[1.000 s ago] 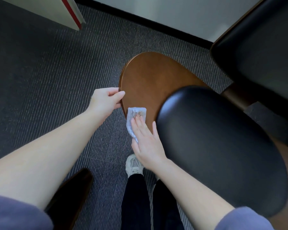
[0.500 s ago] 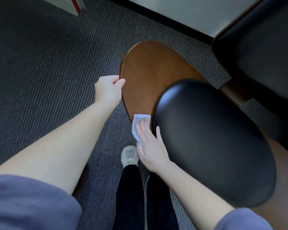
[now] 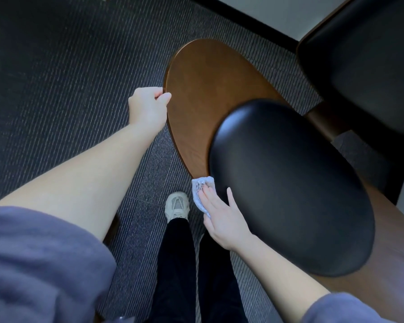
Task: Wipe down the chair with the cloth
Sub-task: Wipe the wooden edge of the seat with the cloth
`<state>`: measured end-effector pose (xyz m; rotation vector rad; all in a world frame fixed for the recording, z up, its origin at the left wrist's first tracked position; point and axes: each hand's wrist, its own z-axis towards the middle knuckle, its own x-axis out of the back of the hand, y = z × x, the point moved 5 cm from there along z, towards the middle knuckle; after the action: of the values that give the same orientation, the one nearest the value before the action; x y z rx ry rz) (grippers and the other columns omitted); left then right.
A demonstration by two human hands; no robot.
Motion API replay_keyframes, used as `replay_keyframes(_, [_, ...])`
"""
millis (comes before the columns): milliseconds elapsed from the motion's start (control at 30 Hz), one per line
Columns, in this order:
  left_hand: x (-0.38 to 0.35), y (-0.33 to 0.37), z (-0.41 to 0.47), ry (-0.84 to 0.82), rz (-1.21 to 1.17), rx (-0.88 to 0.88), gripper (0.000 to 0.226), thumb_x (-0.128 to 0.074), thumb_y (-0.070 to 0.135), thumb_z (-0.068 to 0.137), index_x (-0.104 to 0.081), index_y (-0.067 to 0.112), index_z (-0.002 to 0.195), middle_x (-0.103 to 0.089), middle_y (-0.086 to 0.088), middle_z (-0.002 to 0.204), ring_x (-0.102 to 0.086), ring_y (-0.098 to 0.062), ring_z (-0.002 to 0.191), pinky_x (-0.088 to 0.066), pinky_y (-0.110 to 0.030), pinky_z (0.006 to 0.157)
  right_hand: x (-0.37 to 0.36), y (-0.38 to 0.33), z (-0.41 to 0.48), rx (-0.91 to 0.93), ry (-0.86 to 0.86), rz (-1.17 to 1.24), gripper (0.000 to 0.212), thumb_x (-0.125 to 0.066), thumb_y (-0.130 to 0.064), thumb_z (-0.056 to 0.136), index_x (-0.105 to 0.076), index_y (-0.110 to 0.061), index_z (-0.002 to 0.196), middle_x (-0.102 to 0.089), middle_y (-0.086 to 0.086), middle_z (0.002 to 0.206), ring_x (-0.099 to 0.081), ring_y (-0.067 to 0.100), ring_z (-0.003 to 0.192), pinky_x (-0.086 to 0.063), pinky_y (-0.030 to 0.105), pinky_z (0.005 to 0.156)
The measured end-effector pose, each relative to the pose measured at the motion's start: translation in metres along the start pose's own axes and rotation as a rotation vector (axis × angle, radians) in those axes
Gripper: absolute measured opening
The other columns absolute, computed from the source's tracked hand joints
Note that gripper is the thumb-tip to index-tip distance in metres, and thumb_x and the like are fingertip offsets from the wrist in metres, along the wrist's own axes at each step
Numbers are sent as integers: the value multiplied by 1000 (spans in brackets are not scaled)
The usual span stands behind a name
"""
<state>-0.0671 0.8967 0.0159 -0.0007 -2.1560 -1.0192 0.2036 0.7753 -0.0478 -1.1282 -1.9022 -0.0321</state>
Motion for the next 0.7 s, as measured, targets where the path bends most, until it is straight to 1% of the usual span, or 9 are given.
replay_keyframes(100, [-1,0,0,-3,3,10,34,-53,24,97,-65,-4,81,-69,-19,83,-66,-30,74,-59,-45,77,-9,5,-12,20,-58,5,66,-20,-32,93,-22,-10,155,-18,3,163,-17,14,150,-9,55,120])
replay_keyframes(167, [0,1,-1,1,6,12,34,-53,23,98,-66,-3,80,-69,-18,83,-66,-26,72,-59,-43,77,-14,9,-20,23,-65,-18,65,-25,-31,93,-29,-8,153,-26,5,161,-25,16,148,-17,57,118])
replay_keyframes(267, [-1,-2,0,-15,-25,25,32,-54,25,96,-63,2,76,-71,-18,89,-70,-31,85,-59,-46,78,-19,12,-27,31,-73,-28,63,-29,-30,92,-35,-7,150,-33,6,157,-32,17,145,-27,58,114])
replay_keyframes(333, [-1,-4,0,-21,-41,36,25,-54,26,94,-64,10,77,-72,-18,93,-70,-32,89,-59,-48,79,-19,9,-25,36,-69,-6,65,-23,-31,92,-29,-8,153,-25,5,161,-25,16,148,-20,57,118])
replay_keyframes(433, [0,-3,-1,-8,-49,49,30,-55,24,95,-69,-1,87,-72,-16,92,-70,-31,88,-59,-46,80,-9,1,-10,26,-44,82,72,-8,-35,89,-13,-12,157,-7,-1,165,-6,10,151,0,50,122])
replay_keyframes(500, [0,-3,-1,-8,-55,48,29,-55,24,96,-70,-1,90,-72,-16,93,-70,-30,89,-59,-46,81,3,-5,6,6,6,161,75,-4,-36,86,-7,-14,157,-2,-5,165,0,7,151,6,45,122])
replay_keyframes(567, [-1,-4,1,-23,-48,43,28,-55,25,96,-70,5,84,-72,-18,95,-70,-31,91,-59,-48,81,15,-9,24,-16,54,226,71,-9,-33,89,-5,-14,157,-1,-6,165,3,5,150,9,44,121])
replay_keyframes(633, [-1,-6,2,-43,-38,36,22,-54,27,95,-65,18,79,-71,-18,97,-69,-33,93,-59,-50,81,29,-11,39,-26,93,272,65,-21,-24,96,-5,-13,157,0,-5,165,4,5,150,8,46,122])
replay_keyframes(700, [-2,-9,4,-67,-61,28,20,-54,31,92,-66,20,80,-71,-19,97,-69,-34,93,-58,-52,80,45,-12,55,-32,135,301,65,-26,-22,96,-7,-13,157,-2,-4,165,3,6,150,8,46,122])
